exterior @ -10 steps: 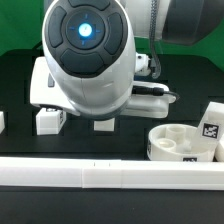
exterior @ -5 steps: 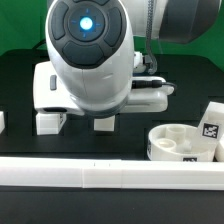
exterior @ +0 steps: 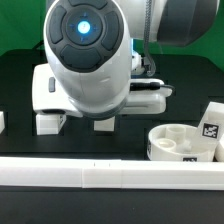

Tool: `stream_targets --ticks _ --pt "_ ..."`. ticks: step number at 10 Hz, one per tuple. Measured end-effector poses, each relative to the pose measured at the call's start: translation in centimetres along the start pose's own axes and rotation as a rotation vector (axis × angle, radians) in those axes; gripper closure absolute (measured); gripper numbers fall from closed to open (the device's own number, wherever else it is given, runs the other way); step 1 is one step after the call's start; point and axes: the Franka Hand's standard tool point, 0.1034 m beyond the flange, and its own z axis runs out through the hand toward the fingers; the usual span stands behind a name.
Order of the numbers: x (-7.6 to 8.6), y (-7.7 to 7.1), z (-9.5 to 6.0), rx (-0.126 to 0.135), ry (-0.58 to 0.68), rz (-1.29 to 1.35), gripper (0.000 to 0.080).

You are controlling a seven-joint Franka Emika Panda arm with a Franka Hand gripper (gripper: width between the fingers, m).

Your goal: Assemble stool

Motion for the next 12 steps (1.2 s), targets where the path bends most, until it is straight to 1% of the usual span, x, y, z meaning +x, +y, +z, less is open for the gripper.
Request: stream_targets --ticks 2,5,6,7,8,9,10,11,12 --pt "0.2 0.2 1.2 0.0 -0.004 0.022 0.0151" --pt "0.4 0.1 1.6 0.0 -0.01 0.043 0.0151" --pt "0.4 0.2 1.7 0.001 -0.013 0.045 0.027" --pt "0.4 0.3 1.7 0.001 -0.012 0.046 0.0405" --pt "0.4 0.3 1.7 0.002 -0.012 0.046 0.0405" --pt "0.4 0.3 1.7 0.002 -0.012 0.046 0.0464" --pt "0.4 0.2 1.7 0.001 -0.011 0.045 0.0464" --pt "0.2 -0.1 1.0 0.001 -0.008 0.038 0.0464" --pt "-0.5 -0.5 -0.6 0.004 -0.008 0.029 0.0464"
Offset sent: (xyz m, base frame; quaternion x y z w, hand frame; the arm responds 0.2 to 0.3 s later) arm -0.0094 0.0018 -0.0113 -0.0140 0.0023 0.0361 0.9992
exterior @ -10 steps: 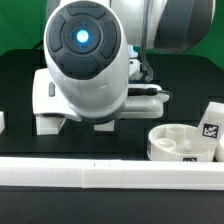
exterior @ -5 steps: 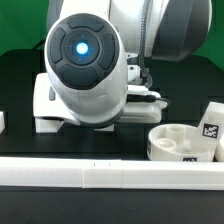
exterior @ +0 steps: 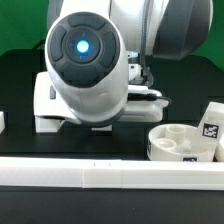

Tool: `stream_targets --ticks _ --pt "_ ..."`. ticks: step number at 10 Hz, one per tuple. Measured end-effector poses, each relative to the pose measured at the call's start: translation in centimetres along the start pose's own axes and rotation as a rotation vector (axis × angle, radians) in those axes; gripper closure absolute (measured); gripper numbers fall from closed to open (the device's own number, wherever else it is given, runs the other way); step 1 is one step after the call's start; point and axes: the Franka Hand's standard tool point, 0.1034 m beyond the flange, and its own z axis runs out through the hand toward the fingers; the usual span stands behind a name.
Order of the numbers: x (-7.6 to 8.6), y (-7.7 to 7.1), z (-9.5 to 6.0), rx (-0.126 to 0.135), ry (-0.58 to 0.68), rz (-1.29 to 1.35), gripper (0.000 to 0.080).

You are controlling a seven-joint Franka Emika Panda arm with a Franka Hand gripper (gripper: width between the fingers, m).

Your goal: Assemble stool

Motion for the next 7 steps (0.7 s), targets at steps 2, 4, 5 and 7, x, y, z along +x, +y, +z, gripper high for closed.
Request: stream_targets --ticks 2,4,5,7 --pt "-2.3 -1.0 -4.3 0.01 -0.008 -0.031 0.0464" --pt "-2.4 -0.7 -5.3 0.011 0.022 -0.042 0.0463" --pt "-2.3 -0.6 -5.0 0.011 0.017 -0.041 0.0463" --pt "-1.7 -0.5 -5.5 0.007 0.061 -0.04 0.0463"
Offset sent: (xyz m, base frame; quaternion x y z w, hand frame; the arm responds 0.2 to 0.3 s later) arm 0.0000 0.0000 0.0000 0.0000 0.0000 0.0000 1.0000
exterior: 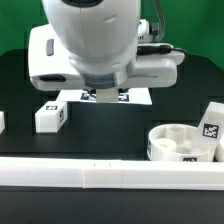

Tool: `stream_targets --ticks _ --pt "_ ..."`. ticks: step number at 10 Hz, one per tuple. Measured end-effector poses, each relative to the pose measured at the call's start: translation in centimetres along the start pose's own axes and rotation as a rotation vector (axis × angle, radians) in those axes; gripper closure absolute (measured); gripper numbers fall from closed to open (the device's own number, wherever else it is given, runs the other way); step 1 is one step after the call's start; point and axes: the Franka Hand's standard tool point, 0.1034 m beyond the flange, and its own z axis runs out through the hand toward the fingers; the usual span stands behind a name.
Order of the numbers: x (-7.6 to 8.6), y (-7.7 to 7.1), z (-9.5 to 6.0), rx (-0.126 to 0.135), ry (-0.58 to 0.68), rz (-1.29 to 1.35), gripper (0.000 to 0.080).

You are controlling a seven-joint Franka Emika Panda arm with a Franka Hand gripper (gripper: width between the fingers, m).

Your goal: Assemble stool

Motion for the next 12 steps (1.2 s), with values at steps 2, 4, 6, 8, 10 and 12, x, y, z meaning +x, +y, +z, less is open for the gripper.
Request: stream_targets --ticks 2,4,6,8,10,12 --pt "-0.3 -0.5 -0.9 0.009 0.02 0.021 0.0463" --pt "-0.4 -2.0 -4.0 -0.009 0.214 0.006 0.0463" --pt "0.1 -1.5 -3.9 -0.014 0.378 0.014 0.0463" --pt "1.0 -1.3 -4.8 -0.027 0.533 0.018 0.0463" --pt "0.9 -1.7 -5.4 -0.038 0.669 0.017 0.0463" --pt "1.4 -1.8 -5.7 -0.059 0.802 0.014 0.0463"
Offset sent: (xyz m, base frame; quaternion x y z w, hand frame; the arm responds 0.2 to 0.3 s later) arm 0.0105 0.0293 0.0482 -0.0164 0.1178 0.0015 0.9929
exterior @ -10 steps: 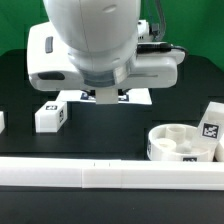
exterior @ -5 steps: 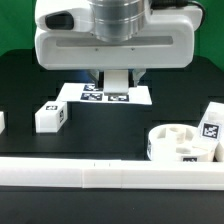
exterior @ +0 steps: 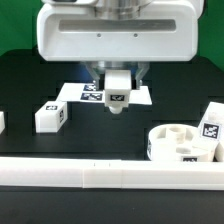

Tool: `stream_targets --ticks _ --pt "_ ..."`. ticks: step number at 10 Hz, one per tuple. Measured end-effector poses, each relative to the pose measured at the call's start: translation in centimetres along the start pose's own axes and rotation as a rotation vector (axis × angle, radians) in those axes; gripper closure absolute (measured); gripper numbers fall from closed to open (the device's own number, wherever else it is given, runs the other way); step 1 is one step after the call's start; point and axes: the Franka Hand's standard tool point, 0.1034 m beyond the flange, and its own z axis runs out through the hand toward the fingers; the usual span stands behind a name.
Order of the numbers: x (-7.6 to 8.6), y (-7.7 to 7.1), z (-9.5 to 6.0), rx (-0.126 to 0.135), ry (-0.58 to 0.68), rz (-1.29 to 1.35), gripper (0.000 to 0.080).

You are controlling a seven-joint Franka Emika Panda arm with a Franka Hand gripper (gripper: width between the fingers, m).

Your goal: Assemble stool

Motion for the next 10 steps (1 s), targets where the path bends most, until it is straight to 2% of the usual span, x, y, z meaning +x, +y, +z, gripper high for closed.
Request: stream_targets --ticks 3,4,5,7,10 --pt "1.1 0.3 0.1 -0.03 0.218 0.002 0.0463" --pt "0.6 -1.1 0.3 -0.009 0.236 0.038 0.0463" --pt "1.0 -3.0 0.2 0.012 0.239 0.047 0.0463" --pt "1.9 -5.6 -0.1 0.02 0.293 0.021 0.0462" --pt "1.9 -5.3 -0.1 0.018 0.291 0.022 0.0462"
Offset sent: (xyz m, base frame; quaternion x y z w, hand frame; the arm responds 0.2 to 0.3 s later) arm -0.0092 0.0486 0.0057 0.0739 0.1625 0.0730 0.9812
